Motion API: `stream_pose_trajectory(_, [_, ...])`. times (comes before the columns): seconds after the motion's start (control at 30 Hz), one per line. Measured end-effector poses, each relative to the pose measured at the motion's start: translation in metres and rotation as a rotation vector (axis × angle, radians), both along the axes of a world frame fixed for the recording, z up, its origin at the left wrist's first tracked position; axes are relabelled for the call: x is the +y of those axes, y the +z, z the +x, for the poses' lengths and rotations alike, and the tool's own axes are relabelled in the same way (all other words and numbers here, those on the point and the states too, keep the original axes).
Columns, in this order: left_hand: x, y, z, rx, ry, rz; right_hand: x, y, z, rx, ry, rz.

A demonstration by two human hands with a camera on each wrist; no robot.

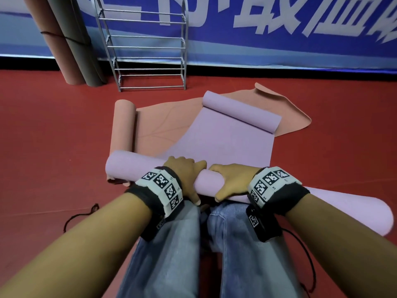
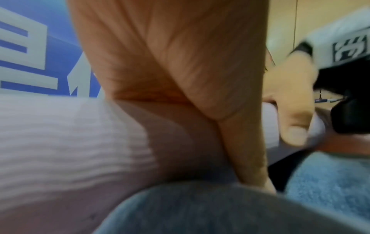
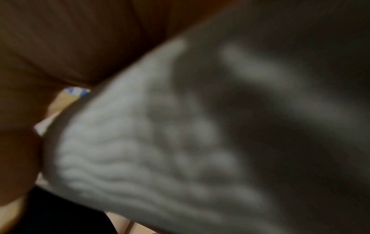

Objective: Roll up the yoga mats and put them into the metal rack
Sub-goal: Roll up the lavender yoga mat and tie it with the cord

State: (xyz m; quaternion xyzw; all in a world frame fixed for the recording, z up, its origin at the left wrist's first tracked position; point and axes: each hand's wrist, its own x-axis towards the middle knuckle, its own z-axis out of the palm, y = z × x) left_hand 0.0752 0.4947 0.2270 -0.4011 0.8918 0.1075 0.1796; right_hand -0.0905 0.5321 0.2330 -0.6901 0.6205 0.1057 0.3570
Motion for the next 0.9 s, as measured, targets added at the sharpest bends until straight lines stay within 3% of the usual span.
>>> stream_pose_trajectory(0.2, [-0.008, 0.006, -0.002, -0.024, 0.025, 0.054, 0.016, -0.001, 0.012, 0.279, 0.098, -0.321])
stream_pose_trajectory(0.3, [-0.014, 0.016, -0.002, -0.029, 0.008, 0.177, 0.016, -0.001, 0.01, 0.19, 0.047, -0.307])
stream_pose_trajectory(0.43, [-0.02, 0.016, 0.002, 0.089, 0.044, 0.343, 0.009, 0.012, 0.006, 0.045, 0.052, -0.216])
stream_pose_trajectory(0.63, [-0.015, 0.042, 0.007, 0.173, 0.13, 0.864, 0.009, 0.03, 0.001, -0.113, 0.04, -0.027])
stream_pose_trajectory(0.7, [-0.009, 0.05, 0.004, 0.146, 0.071, 0.781, 0.012, 0.028, -0.002, -0.128, -0.008, 0.011])
stream_pose_trajectory(0.8, [0.005, 0.043, 0.002, -0.081, -0.109, 0.134, 0.018, 0.015, -0.007, -0.18, -0.119, 0.056])
stream_pose_trajectory(0.83, [0.01, 0.036, 0.001, -0.1, -0.152, -0.008, 0.019, 0.011, -0.008, -0.191, -0.144, 0.06])
stream_pose_trajectory(0.9, [0.017, 0.021, 0.002, -0.057, -0.151, -0.058, 0.019, 0.005, -0.008, -0.181, -0.144, 0.077])
